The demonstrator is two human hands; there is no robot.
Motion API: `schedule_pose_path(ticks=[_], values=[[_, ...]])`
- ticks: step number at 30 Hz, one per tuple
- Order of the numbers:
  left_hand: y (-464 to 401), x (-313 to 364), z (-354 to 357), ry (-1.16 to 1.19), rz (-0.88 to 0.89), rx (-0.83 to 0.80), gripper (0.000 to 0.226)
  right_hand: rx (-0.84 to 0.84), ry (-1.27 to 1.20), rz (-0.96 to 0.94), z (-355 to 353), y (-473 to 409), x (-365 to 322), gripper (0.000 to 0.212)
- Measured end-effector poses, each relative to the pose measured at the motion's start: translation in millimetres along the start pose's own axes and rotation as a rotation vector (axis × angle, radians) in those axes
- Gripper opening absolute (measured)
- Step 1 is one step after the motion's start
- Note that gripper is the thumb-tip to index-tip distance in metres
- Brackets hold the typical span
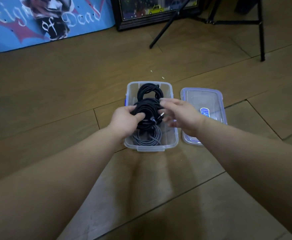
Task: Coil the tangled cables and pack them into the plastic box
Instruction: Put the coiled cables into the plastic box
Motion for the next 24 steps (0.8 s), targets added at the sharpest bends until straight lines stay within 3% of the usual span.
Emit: schedule_pose_path(ticks=[3,7,11,14,17,20,24], values=[[3.3,2.6,15.8,-0.029,0.005,-0.044,0.037,-0.015,0.14,-0.077,-2.8,0.1,8.9,0.038],[5.5,-3.2,24.2,-0.026,-0.054,-0.062,0.059,0.09,0.334,-0.135,-9.8,-6.9,19.8,0.027],[3.3,-16.2,25.8,0.0,-0.135,-0.08,0.047,0.07,0.476,-0.18,-10.7,-8.4,22.9,0.032],[4.6,-14.2,29.5,0.036,-0.103,-0.04,0.029,0.091,0.407,-0.2,-10.8,-8.6,18.4,0.04],[6.9,-12.2,35.9,0.04,-0.079,-0.058,0.03,0.083,0.305,-0.164,-9.8,-8.9,17.8,0.033],[16.4,-10.9,42.0,0.075,-0.138,-0.201,0.015,0.083,0.304,-0.155,-11.5,-8.2,23.4,0.028],[24.3,-11.2,53.8,0.017,-0.135,-0.408,0.033,0.136,0.454,-0.239,-20.7,-6.8,26.8,0.034]])
Point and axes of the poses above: each hand's wrist, its own y-axis away from the middle knuckle, its own z-axis out of the palm, x = y × z, the point moved 3 cm from there along -y, towards the middle knuckle, and after that the axes turned 15 degrees about x, right-handed, at the moved point
